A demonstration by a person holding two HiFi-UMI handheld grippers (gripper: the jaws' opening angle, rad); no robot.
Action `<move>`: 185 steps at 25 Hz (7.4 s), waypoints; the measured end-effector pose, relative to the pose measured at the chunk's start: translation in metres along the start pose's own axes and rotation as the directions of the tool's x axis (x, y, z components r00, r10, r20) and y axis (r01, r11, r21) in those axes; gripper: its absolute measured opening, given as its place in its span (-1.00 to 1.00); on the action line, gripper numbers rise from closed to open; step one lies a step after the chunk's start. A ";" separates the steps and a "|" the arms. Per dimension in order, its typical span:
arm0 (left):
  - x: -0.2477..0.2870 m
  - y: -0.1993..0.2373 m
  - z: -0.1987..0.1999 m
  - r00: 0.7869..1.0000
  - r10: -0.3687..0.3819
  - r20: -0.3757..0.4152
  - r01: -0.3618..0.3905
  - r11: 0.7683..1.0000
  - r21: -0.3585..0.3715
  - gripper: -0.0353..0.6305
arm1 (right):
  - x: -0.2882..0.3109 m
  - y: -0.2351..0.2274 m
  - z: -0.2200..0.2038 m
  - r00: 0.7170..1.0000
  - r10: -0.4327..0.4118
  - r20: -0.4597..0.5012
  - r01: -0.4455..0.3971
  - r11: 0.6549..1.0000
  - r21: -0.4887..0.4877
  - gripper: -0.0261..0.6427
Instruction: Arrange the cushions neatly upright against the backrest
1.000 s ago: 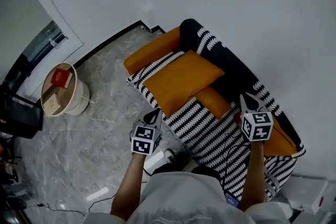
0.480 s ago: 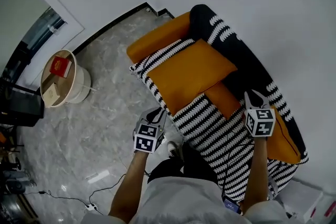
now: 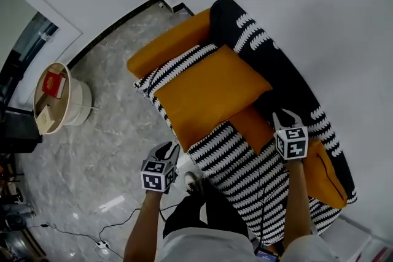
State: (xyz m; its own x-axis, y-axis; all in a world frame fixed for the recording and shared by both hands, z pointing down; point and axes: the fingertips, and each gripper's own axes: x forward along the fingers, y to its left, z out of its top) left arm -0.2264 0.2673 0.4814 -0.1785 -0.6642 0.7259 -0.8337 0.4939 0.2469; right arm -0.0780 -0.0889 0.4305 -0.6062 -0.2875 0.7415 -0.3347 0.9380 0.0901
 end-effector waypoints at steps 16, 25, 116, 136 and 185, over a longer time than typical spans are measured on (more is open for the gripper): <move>0.097 0.028 -0.047 0.986 0.074 -0.152 -0.096 0.985 -0.145 -0.38 | 0.166 -0.092 -0.035 0.988 0.007 -0.152 -0.012 1.000 -0.028 -0.67; 0.111 0.019 -0.094 0.960 0.049 -0.275 -0.111 0.970 -0.214 -0.30 | 0.222 -0.101 -0.049 0.968 0.019 -0.251 -0.064 0.983 -0.172 -0.66; 0.153 0.351 0.261 0.988 0.125 -0.092 -0.140 0.974 -0.177 -0.61 | 0.372 -0.013 0.365 0.994 -0.113 0.007 0.113 0.985 -0.128 -0.80; 0.118 0.183 0.351 0.973 0.071 0.221 -0.135 0.949 0.285 -0.79 | 0.069 -0.067 0.237 0.951 -0.290 0.111 0.292 0.957 0.004 -0.80; 0.159 -0.096 0.144 0.703 -0.454 -0.548 0.711 0.465 0.527 -0.41 | -0.159 0.030 -0.146 0.827 -0.328 -0.456 0.528 0.731 0.432 -0.77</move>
State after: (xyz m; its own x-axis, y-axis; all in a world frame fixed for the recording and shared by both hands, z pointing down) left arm -0.2499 0.0337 0.4808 0.5392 -0.3838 0.7496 -0.7901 -0.5387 0.2925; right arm 0.1137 0.0137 0.4120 -0.0625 -0.4576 0.8870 -0.8767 0.4499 0.1703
